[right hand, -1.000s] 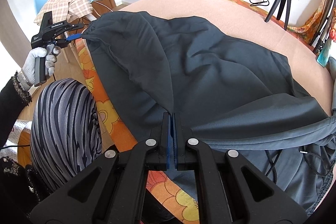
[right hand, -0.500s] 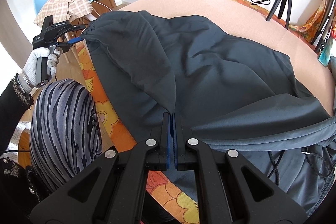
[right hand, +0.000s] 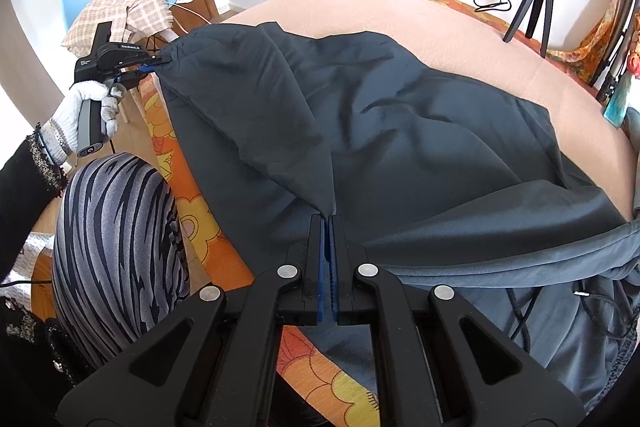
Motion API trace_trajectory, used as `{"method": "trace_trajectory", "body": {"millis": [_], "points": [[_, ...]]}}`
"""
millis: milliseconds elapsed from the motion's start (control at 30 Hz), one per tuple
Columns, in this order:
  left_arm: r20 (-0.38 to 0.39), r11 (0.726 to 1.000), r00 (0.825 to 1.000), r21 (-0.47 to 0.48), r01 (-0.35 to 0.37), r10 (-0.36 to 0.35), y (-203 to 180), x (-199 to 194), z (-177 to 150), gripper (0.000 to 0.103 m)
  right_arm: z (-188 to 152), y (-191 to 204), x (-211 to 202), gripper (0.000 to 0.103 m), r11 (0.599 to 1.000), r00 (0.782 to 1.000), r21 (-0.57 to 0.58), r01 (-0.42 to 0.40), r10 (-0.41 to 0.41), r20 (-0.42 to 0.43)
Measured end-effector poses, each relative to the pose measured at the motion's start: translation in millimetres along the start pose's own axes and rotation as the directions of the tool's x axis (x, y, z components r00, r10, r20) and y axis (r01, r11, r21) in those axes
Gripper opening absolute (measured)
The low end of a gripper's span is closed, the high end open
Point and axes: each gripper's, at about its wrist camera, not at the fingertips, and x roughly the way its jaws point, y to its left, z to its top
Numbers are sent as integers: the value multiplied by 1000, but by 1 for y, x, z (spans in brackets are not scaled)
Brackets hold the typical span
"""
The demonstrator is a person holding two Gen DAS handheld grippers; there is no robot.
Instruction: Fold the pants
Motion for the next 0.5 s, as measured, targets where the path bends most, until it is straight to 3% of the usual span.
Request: {"method": "trace_trajectory", "body": {"millis": [167, 500], "points": [[27, 991, 999, 128, -30, 26, -19, -6, 10, 4, 3, 1, -4, 3, 1000, 1000, 4, 11, -11, 16], [41, 978, 999, 205, -25, 17, -34, 4, 54, 4, 20, 15, -4, 3, 1000, 999, -5, 1, -1, 52]]}}
